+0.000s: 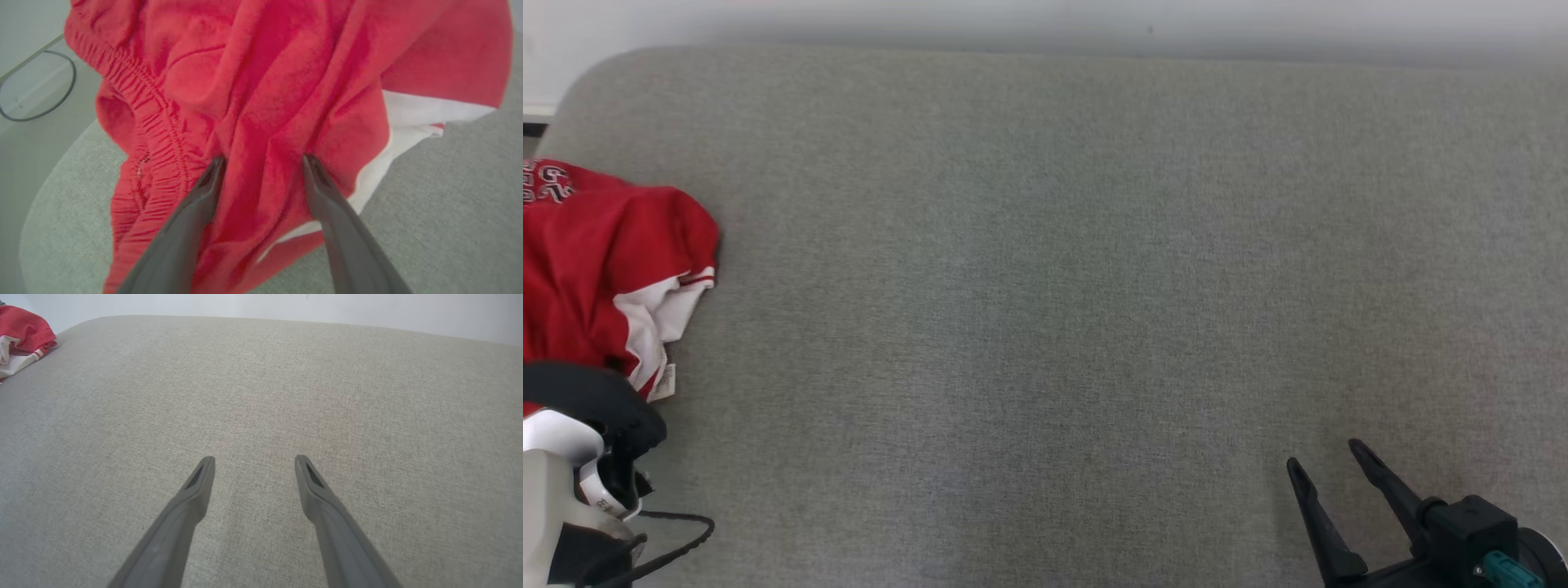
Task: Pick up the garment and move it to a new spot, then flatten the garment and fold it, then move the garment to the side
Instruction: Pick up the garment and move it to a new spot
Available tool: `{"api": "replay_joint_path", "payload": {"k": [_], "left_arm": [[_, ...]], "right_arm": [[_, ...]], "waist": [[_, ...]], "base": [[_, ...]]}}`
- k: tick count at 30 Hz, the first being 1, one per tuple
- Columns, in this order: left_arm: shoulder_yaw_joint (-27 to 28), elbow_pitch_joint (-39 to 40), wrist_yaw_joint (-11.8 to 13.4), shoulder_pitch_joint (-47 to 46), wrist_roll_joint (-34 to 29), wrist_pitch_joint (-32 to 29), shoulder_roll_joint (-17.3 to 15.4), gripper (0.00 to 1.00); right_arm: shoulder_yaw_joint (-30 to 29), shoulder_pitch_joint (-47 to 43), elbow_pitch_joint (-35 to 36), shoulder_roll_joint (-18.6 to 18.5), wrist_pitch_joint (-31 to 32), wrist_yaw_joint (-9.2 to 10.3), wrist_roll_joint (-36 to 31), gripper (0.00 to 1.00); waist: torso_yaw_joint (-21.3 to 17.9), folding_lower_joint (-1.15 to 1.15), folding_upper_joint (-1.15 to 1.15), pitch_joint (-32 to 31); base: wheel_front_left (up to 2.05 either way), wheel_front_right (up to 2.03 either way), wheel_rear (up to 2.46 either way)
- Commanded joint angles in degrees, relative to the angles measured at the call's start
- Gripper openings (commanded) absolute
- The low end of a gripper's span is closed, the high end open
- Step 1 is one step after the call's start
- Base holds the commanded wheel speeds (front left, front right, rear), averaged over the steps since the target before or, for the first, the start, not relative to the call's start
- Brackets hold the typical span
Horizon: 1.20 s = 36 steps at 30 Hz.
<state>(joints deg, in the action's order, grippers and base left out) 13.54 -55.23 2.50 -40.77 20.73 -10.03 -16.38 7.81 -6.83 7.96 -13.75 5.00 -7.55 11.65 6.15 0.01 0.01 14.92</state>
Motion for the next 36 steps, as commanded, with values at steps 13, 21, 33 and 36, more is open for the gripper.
{"api": "replay_joint_path", "payload": {"k": [13,21,33,36], "left_arm": [[-1.0,1.0,-1.4,-2.3,0.2,0.9,-2.7,0.00],[-1.2,7.2,-3.5,-3.5,1.3,-1.5,-5.4,0.00],[-1.8,21.5,-4.9,-4.5,2.9,-7.4,-7.6,0.00],[-2.2,25.1,-5.3,-3.7,3.2,-9.1,-7.9,0.00]], "right_arm": [[0.8,2.1,-2.2,2.7,-2.6,0.12,1.1,1.00],[2.1,4.4,-7.8,5.6,-6.4,0.12,2.7,1.00],[2.5,5.6,-16.4,9.2,-12.5,0.12,4.9,1.00],[2.7,5.3,-18.7,9.9,-14.1,0.12,5.6,1.00]], "waist": [[-0.2,-0.01,-0.01,0.7],[1.2,-0.01,-0.01,-4.3],[1.2,-0.01,-0.01,-12.4],[0.1,-0.01,-0.01,-15.3]], "base": [[0.00,0.00,0.00],[0.00,0.00,0.00],[0.00,0.00,0.00],[0.00,0.00,0.00]]}}
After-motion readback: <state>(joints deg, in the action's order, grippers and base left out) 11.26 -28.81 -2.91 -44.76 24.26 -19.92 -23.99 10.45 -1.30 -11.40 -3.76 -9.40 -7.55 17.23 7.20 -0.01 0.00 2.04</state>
